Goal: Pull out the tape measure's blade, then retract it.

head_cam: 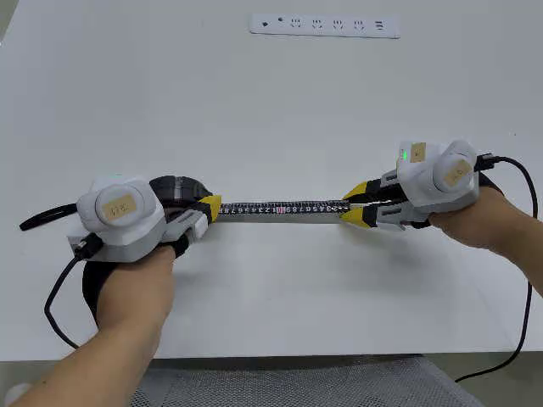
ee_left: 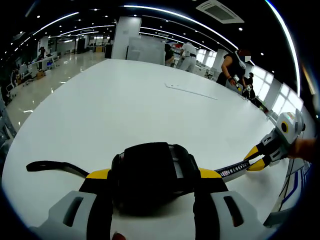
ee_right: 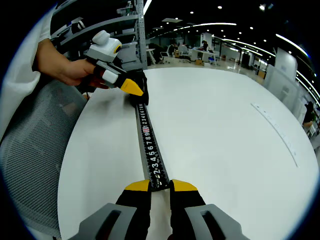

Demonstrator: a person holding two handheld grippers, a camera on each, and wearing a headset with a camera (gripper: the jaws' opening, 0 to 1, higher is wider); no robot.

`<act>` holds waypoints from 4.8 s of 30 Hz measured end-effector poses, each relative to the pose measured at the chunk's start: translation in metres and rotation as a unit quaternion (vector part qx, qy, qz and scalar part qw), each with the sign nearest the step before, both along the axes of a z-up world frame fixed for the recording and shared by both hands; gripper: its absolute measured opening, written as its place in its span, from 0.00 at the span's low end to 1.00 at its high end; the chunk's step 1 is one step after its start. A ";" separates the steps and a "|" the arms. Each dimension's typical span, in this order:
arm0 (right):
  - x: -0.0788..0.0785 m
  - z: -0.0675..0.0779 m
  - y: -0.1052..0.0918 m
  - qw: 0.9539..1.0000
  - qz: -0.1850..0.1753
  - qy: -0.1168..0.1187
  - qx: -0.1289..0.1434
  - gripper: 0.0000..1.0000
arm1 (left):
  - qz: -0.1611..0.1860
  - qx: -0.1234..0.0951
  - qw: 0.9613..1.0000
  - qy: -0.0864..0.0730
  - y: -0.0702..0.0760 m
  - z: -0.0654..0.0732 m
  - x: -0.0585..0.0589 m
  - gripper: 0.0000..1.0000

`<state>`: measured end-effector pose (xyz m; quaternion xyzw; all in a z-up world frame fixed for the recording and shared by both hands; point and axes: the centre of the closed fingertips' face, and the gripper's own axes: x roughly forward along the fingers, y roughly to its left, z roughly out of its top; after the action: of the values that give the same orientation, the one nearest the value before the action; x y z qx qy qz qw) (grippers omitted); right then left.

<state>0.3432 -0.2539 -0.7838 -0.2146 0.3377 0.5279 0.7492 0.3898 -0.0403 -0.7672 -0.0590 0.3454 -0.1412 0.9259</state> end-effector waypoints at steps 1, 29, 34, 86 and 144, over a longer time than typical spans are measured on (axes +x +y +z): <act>0.000 0.000 0.002 1.000 0.001 -0.001 0.002 0.11 | 0.000 0.000 1.000 -0.001 0.000 0.000 0.000 0.61; 0.008 -0.001 0.056 0.999 0.008 0.008 0.041 0.11 | -0.001 -0.011 1.000 0.003 0.002 0.000 0.000 0.61; 0.010 -0.002 0.067 0.999 0.010 0.010 0.048 0.11 | -0.003 -0.011 1.000 0.003 0.002 -0.001 0.000 0.61; 0.023 -0.007 0.167 0.995 0.018 0.013 0.101 0.11 | -0.011 -0.029 0.999 0.007 0.002 0.001 -0.001 0.61; 0.014 0.022 0.141 0.991 -0.058 0.009 0.118 0.38 | -0.074 -0.025 0.997 -0.028 0.005 0.024 -0.015 0.68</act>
<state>0.3569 -0.1127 -0.7622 -0.0998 0.2914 0.5218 0.7955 0.3752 -0.0350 -0.7431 -0.0524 0.3194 -0.2194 0.9204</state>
